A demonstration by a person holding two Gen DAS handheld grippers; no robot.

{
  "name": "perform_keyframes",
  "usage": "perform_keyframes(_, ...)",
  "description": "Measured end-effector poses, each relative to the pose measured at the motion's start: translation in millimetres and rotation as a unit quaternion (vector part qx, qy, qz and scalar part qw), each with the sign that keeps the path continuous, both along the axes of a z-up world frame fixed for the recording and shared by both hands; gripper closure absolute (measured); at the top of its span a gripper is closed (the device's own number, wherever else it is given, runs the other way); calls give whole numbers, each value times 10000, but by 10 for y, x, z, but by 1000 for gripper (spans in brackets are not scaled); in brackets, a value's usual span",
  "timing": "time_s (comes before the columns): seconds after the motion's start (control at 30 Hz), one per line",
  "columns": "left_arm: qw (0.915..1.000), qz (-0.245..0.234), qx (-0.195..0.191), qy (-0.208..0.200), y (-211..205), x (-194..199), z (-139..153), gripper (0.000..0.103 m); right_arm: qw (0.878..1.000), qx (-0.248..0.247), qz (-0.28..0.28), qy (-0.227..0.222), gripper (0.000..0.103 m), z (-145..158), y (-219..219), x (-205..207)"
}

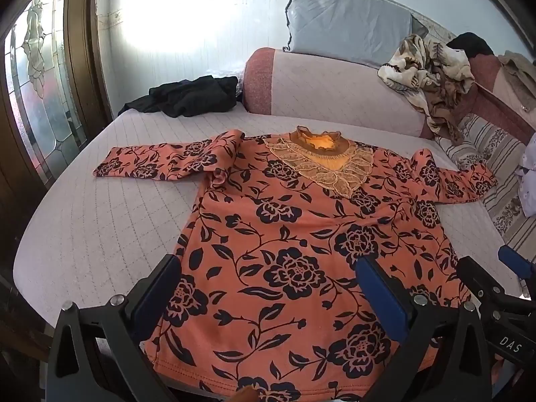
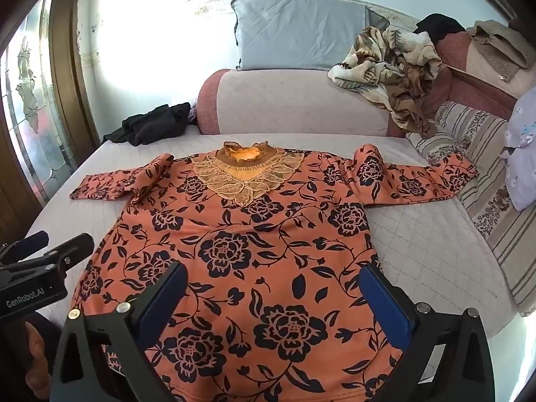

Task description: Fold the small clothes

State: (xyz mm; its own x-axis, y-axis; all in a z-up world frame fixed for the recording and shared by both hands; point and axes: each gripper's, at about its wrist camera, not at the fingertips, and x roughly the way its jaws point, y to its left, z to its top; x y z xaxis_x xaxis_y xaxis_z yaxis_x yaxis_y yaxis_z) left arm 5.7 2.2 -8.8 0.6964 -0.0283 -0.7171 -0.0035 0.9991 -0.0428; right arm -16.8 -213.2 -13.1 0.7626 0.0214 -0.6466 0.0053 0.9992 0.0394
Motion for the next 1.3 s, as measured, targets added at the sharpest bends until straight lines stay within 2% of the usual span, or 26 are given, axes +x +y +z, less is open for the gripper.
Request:
perform_keyframes(0.1,9999,49,124,-13,12,9,-2,0,10000,18,-31,-35,0,27,-15,0)
perform_keyframes(0.2,10000,41,38,61,40,-19,-65,0,10000,40,-58,-70,0,58,-33,-4)
perform_keyframes(0.33,9999,58,134,10,43,-48,-76,0,10000,-1,6,-68,0,39,11,-30)
perform_keyframes(1.3,10000,33,-15,70,96,22,-114,0,10000,-68,2,-57,0,44,78,59)
